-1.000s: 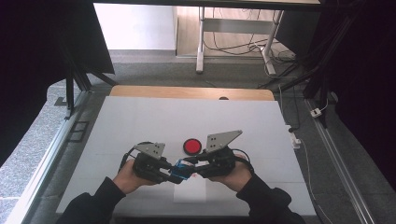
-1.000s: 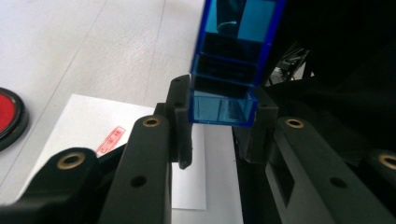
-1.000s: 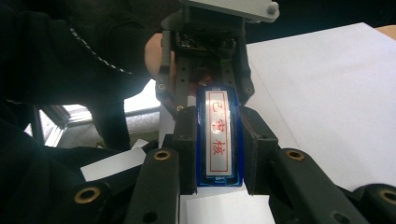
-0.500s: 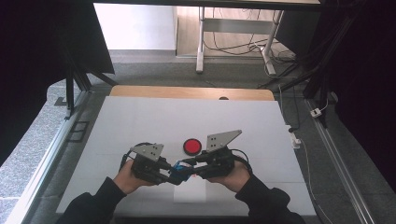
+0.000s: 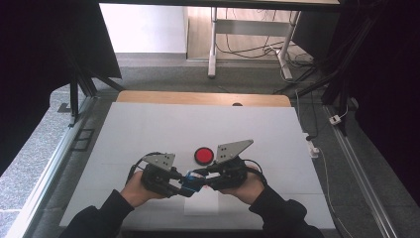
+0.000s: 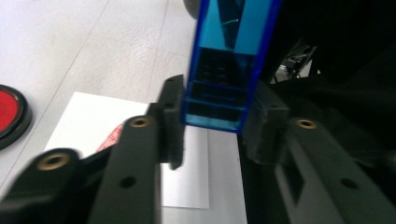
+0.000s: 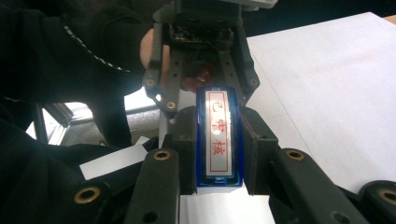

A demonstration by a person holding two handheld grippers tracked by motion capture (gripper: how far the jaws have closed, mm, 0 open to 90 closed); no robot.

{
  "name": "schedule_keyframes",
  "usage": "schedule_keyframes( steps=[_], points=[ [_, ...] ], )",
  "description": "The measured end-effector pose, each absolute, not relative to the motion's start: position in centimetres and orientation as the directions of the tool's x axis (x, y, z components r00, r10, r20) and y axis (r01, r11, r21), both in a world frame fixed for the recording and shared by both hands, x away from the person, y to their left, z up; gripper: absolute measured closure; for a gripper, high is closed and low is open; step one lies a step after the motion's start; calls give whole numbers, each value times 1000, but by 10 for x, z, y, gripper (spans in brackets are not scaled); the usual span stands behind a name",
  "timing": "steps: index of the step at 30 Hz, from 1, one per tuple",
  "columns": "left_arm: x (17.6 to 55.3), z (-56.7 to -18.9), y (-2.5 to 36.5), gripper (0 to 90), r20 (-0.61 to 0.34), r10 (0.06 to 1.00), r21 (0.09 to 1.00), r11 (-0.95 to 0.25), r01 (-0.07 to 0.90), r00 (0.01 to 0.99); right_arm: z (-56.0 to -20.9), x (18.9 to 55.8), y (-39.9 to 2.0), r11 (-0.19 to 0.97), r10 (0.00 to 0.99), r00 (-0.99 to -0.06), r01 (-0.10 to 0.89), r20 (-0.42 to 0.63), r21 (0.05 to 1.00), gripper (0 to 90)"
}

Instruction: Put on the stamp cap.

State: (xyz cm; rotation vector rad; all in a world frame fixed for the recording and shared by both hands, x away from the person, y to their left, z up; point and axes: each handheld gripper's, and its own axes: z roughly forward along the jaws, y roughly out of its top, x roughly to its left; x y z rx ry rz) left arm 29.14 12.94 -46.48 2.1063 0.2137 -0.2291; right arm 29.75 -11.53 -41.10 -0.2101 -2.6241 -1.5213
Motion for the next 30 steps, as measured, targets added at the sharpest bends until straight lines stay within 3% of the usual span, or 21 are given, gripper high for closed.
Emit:
schedule_keyframes(
  steps=[8, 23, 30],
  points=[
    [283, -461, 135, 468, -216, 186, 806, -519, 283, 958, -411, 298, -117, 490, 82, -986, 169, 148, 855, 707],
    [270, -457, 145, 255, -176, 326, 782, -526, 333, 929, -410, 297, -117, 495, 121, -984, 174, 131, 851, 706],
    [261, -458, 155, 171, -203, 374, 768, -513, 384, 905, -410, 298, -119, 499, 141, -982, 179, 124, 848, 706]
  ],
)
